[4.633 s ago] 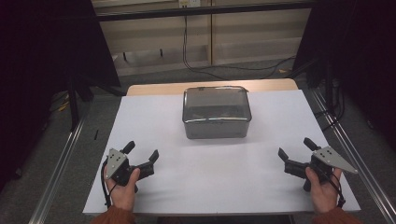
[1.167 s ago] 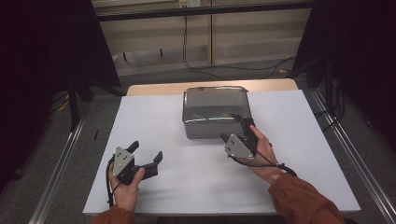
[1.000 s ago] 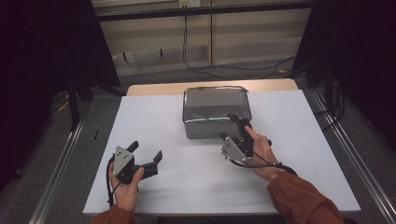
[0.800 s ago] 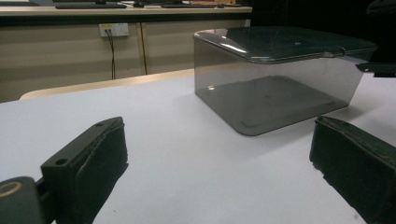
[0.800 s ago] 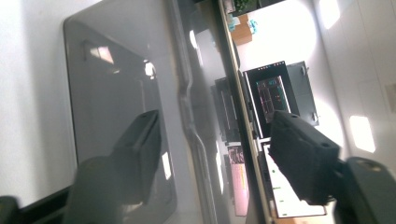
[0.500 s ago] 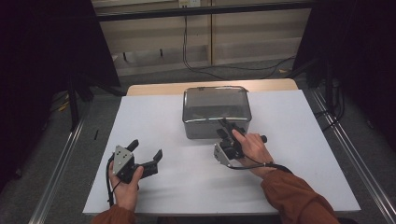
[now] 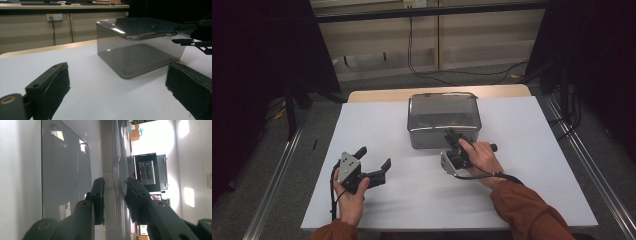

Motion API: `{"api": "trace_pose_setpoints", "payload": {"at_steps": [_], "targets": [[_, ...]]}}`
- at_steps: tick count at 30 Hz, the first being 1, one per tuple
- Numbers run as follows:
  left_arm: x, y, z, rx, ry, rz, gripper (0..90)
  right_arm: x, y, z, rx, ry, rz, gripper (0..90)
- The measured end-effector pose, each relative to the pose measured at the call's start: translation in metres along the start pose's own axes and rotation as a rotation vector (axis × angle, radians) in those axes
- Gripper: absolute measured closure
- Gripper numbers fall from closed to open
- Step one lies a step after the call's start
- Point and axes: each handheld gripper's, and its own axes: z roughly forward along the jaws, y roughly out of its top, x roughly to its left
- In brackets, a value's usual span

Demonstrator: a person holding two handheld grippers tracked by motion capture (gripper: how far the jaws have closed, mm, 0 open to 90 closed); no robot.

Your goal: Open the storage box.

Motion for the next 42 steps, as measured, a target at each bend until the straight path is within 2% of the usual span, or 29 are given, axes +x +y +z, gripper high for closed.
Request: {"api": "trace_pose_setpoints", "payload": {"at_steps": [3,7,8,9,13,16,28,33,34,35,41,42], "targets": [[-0.001,0.002,0.004,-0.002,-0.029,-0.005,6.2,-0.002,0.000,-0.001,-0.001,-0.001,-0.005,75.0],[-0.002,0.003,0.006,-0.013,-0.051,0.013,2.2,-0.003,0.001,-0.001,-0.006,-0.004,-0.011,78.8],[-0.004,0.004,0.007,-0.030,-0.079,-0.007,1.2,-0.004,0.001,-0.001,-0.007,-0.003,-0.018,79.1],[-0.005,0.004,0.008,-0.037,-0.085,-0.012,1.0,-0.004,0.001,-0.001,-0.005,-0.004,-0.018,79.2],[-0.005,0.006,0.010,-0.034,-0.087,0.006,1.3,-0.003,0.001,-0.002,-0.006,-0.015,-0.021,79.7],[-0.004,0.006,0.014,-0.013,-0.080,0.018,1.2,-0.005,0.002,-0.002,-0.008,-0.028,-0.015,80.1],[-0.003,0.009,0.032,0.015,-0.095,0.027,1.0,-0.009,0.001,-0.003,-0.010,-0.041,-0.001,80.5],[-0.004,0.012,0.041,0.019,-0.111,0.055,2.3,-0.013,0.002,-0.004,-0.020,-0.057,0.007,80.8],[-0.005,0.013,0.043,0.015,-0.113,0.048,2.3,-0.013,0.002,-0.004,-0.020,-0.057,0.007,80.8],[-0.005,0.016,0.048,0.011,-0.128,0.056,1.9,-0.013,0.002,-0.004,-0.018,-0.060,0.013,80.9],[-0.010,0.019,0.061,0.013,-0.142,0.067,2.3,-0.016,0.001,-0.005,-0.022,-0.068,0.012,81.1],[-0.012,0.021,0.065,0.015,-0.149,0.079,2.3,-0.017,0.001,-0.005,-0.024,-0.071,0.009,81.4]]}}
